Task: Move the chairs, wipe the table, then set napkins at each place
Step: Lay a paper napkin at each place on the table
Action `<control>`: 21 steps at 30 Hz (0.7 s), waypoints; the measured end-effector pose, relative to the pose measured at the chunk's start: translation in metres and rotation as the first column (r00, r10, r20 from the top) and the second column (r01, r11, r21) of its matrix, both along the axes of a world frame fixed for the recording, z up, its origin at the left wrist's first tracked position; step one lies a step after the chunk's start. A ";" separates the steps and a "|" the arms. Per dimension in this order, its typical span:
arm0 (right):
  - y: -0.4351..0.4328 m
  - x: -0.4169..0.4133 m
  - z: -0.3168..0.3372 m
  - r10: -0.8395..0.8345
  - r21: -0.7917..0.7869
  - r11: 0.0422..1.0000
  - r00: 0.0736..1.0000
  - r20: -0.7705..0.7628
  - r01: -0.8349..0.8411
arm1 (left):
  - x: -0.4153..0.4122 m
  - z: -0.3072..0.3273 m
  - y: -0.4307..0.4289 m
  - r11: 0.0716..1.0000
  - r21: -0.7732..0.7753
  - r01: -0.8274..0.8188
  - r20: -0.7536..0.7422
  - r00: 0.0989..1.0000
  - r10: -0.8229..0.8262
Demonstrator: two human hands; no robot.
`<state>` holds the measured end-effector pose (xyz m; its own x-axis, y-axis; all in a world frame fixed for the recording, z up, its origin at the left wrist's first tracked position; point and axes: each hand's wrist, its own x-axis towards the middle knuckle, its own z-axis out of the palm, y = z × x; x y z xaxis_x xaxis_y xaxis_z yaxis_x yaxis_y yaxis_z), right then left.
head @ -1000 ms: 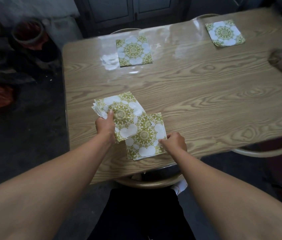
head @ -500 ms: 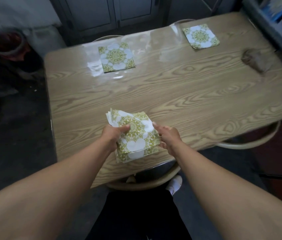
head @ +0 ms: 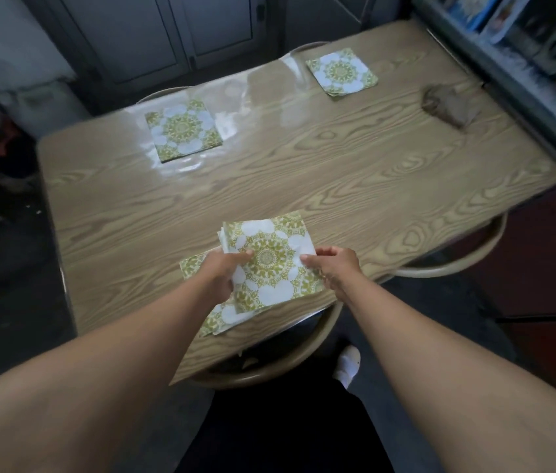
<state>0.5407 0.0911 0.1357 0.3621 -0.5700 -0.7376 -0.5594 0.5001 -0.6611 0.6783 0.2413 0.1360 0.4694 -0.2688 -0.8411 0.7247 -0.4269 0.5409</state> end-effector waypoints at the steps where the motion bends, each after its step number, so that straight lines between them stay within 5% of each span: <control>1: -0.008 -0.006 0.003 0.015 0.031 0.999 1.000 0.000 -0.015 | -0.004 -0.001 -0.008 1.000 0.001 0.007 0.008 1.000 -0.007; 5: -0.043 -0.027 0.005 0.052 0.081 0.995 0.999 0.002 -0.052 | -0.025 -0.002 -0.044 1.000 0.018 -0.009 0.041 0.999 0.008; 10: -0.108 -0.060 0.001 0.059 -0.071 0.996 0.997 -0.054 -0.063 | -0.067 -0.005 -0.106 0.996 0.089 -0.032 0.118 0.993 0.021; 21: -0.233 -0.133 0.006 -0.020 -0.012 1.000 1.000 -0.022 0.020 | -0.146 0.000 -0.219 0.983 0.138 -0.124 0.159 0.982 0.101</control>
